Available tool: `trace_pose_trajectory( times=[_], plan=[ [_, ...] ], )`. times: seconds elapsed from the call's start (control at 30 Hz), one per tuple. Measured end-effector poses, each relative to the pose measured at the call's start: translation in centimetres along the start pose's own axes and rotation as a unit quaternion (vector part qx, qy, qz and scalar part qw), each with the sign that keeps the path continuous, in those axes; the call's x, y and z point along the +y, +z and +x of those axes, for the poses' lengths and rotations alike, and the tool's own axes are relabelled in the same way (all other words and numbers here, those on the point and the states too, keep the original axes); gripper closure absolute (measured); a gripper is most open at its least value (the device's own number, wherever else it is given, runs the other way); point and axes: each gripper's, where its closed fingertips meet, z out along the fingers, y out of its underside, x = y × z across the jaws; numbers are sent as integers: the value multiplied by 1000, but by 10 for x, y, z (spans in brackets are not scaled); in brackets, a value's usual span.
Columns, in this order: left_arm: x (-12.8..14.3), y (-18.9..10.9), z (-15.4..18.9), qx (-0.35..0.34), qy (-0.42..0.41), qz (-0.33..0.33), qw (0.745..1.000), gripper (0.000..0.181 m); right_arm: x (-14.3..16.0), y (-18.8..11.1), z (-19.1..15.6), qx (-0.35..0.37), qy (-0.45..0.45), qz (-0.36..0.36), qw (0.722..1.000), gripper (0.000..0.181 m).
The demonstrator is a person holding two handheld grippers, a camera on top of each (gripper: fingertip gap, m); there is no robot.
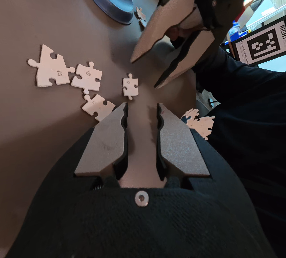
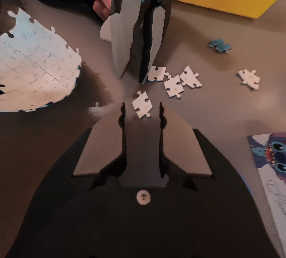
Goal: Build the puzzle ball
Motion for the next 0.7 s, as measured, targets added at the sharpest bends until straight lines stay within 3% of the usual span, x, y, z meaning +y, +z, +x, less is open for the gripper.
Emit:
trace_pose_trajectory(
  times=[0.17, 0.3, 0.37, 0.7],
  plan=[
    [3, 3, 1, -2, 4, -9, 1000, 147, 20, 13, 2, -10, 5, -38, 999, 139],
    [4, 5, 1, -2, 4, -13, 1000, 147, 16, 19, 4, -14, 6, -24, 1000, 145],
    [5, 6, 1, -3, 3, -15, 1000, 147, 16, 19, 3, -18, -1, -19, 1000, 157],
    [2, 4, -3, -10, 0, -6, 1000, 148, 2, 19, -4, -2, -42, -7, 999, 158]
  ],
)
